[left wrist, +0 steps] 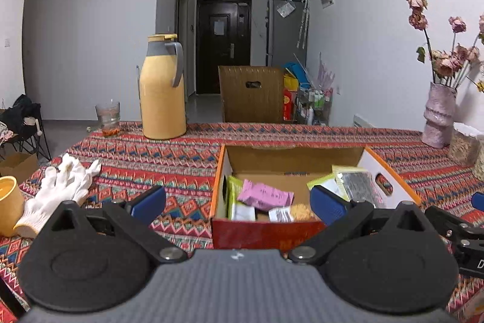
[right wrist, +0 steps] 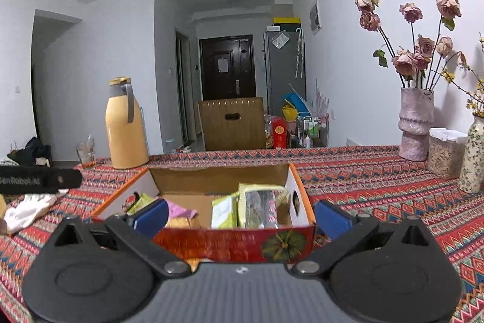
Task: Organize snacks
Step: 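Move both open grippers back over the snack pile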
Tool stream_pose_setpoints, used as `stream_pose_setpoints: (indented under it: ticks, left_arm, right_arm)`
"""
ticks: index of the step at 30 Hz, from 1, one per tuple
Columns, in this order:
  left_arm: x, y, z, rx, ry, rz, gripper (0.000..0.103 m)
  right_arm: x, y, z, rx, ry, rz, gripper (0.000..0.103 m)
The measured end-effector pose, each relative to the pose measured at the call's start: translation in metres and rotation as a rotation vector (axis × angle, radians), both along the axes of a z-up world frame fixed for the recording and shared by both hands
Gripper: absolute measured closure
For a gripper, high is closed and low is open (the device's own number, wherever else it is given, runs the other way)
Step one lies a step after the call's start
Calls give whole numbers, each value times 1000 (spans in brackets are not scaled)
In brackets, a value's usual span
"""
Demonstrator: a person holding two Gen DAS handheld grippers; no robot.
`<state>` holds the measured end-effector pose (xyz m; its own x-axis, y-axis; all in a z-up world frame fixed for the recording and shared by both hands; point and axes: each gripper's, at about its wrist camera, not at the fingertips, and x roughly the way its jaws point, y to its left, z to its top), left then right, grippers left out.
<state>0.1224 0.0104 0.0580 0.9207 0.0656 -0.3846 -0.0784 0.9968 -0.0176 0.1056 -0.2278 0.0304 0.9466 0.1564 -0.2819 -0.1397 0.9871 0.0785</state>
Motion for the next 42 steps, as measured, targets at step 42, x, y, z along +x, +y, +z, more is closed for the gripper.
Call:
stream_pose_setpoints:
  ticks: [42]
  left_arm:
    - [-53,-15,-104,-20,330,-149,0]
  right_arm:
    - [-68,-30,-68,37,169,-21,0]
